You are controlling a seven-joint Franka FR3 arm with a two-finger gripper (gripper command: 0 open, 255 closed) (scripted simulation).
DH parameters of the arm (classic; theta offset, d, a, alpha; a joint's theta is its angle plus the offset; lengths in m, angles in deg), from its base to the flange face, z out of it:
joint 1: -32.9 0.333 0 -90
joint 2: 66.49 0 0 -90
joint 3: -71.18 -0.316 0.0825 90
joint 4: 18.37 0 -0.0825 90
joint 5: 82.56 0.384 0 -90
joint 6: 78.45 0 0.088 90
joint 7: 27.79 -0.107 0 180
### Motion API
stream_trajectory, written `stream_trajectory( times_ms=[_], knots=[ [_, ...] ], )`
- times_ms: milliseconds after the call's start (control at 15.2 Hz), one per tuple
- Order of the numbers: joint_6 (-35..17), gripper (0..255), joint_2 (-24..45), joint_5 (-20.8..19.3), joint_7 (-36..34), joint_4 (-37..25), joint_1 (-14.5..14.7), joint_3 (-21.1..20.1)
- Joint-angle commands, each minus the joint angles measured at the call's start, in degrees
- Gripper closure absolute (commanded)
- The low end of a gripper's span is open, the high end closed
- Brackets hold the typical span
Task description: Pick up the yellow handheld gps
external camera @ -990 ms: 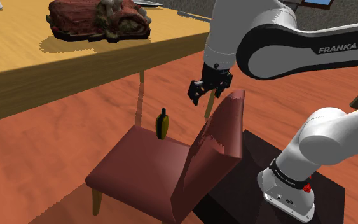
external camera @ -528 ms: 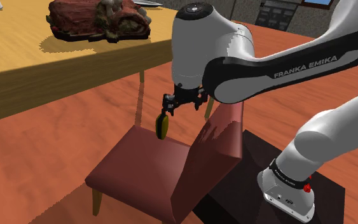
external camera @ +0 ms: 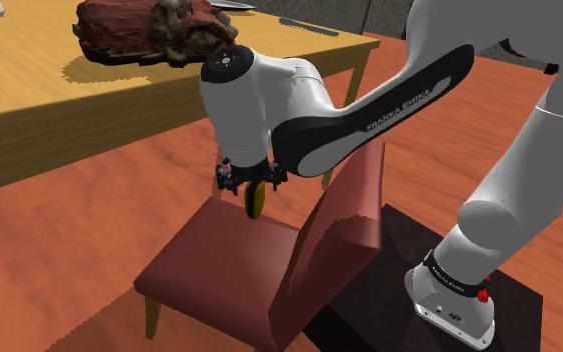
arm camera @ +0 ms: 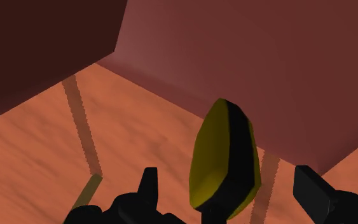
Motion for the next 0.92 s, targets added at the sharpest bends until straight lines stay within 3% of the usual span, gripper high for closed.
stream_trajectory(
  times_ms=[0, 396, 462, 858],
  knots=[
    [-0.28, 0, 2.49, -2.62, -2.59, -0.19, 0.93, 0.54],
    [-1.91, 0, 5.65, -6.04, -5.66, 0.9, 2.31, 1.79],
    [-1.88, 255, 5.79, -6.17, -5.75, 0.84, 2.38, 1.84],
    [-2.0, 255, 5.81, -6.24, -5.72, 0.93, 2.32, 1.9]
  ],
)
